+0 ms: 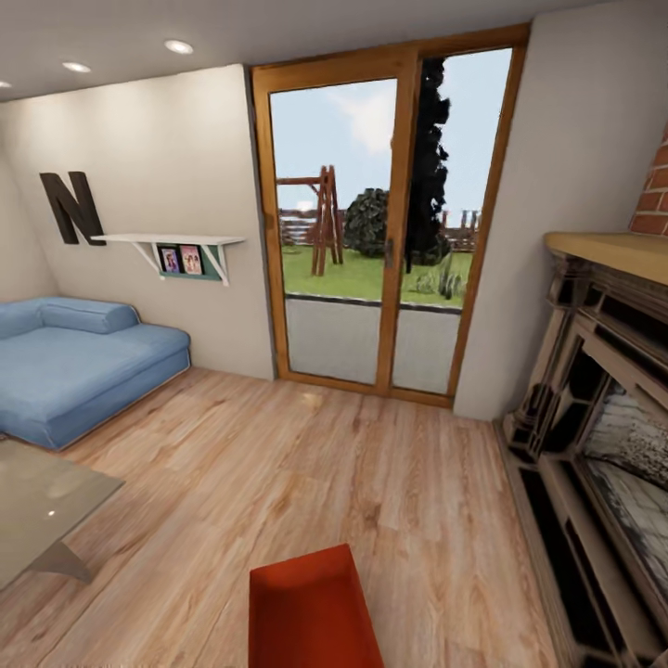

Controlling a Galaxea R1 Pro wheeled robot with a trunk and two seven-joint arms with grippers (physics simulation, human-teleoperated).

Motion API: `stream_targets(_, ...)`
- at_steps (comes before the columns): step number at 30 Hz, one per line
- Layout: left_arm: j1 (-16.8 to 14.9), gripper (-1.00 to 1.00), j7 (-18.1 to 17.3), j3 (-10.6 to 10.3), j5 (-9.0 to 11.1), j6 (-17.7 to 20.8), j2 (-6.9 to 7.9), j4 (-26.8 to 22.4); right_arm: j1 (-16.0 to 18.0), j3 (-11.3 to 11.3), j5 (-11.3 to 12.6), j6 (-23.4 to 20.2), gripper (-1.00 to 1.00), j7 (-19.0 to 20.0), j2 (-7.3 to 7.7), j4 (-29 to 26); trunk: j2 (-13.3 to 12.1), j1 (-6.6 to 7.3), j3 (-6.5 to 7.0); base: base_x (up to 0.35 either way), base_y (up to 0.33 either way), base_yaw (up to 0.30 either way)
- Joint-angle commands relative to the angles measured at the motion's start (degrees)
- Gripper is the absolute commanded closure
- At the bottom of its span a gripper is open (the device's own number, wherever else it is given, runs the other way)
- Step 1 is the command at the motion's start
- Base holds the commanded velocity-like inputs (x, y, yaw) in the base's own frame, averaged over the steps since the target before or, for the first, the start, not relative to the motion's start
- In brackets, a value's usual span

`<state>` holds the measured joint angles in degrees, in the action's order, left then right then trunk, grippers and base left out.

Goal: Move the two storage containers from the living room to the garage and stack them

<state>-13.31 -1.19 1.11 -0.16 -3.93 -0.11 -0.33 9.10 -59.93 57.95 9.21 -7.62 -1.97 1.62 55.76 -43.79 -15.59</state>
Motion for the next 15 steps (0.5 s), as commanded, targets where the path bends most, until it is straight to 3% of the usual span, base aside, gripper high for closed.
stream_targets(1,0.0,-1.0,-0.1,0.1,0.0,-0.2,0.01,0.1,0.0,-0.5,0.4,0.2,-1.0,0.0,-0.05,0.1,0.0,0.0,-0.07,0.0,-0.241,0.062)
stream_targets(8,0.0,-1.0,-0.1,0.1,0.0,-0.2,0.02,0.1,0.0,-0.5,0.4,0.1,-1.0,0.0,-0.05,0.1,0.0,0.0,-0.07,0.0,-0.243,0.018)
stream_targets(15,0.0,-1.0,-0.1,0.1,0.0,-0.2,0.02,0.1,0.0,-0.5,0.4,0.2,-1.0,0.0,-0.05,0.1,0.0,0.0,-0.07,0.0,-0.029,0.113)
